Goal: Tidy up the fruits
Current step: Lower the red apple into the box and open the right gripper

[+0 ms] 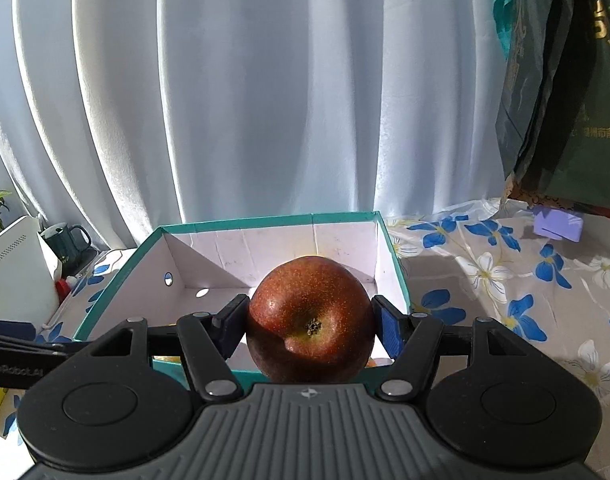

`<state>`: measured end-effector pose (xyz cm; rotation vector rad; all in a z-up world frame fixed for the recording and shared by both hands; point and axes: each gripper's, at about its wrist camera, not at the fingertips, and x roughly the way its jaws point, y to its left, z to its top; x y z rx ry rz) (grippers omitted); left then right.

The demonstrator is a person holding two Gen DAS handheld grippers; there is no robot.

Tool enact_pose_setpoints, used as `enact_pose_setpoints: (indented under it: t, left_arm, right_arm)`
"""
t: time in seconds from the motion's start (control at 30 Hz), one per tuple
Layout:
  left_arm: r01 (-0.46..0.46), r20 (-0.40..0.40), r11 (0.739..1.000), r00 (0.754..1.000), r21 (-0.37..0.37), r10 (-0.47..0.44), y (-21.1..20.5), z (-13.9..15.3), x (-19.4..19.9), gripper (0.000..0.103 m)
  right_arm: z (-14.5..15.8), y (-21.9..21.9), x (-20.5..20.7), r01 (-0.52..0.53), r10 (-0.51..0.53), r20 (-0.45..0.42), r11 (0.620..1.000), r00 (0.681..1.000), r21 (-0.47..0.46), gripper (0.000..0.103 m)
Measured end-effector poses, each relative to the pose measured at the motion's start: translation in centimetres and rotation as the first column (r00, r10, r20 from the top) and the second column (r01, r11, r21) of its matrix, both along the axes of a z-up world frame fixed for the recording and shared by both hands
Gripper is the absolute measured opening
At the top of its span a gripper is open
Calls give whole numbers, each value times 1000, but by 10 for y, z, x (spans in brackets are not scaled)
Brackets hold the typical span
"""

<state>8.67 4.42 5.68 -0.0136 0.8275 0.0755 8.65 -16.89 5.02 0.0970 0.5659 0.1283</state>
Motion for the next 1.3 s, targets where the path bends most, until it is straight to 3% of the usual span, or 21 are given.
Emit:
enact_pose_setpoints:
  t: [0.2,0.47,0.53,1.1,1.2,1.3]
  left_arm:
    - [-32,-33,998,999,63,34,-1,-8,5,103]
    - [-43,-81,997,996,71,49,0,-18,15,103]
    - [-44,-85,997,995,71,50,-1,-19,16,103]
    - [-33,-124,996,991,84,43,-5,-27,18,103]
    - [-32,-127,996,991,83,43,-4,-29,16,103]
    - [-31,-123,996,991,85,42,-3,-29,13,103]
  right_arm:
    - [-18,6,22,-6,6,-33,1000,999,-14,66]
    - [-45,8,45,-9,6,-132,1000,991,-23,66]
    - [-48,11,46,-9,1,-124,998,992,-67,66]
    - [-45,15,57,-44,27,-165,993,986,-105,65]
    - [-45,15,58,-40,21,-170,993,985,-110,68]
    - [-41,14,54,-40,22,-168,994,986,-102,79]
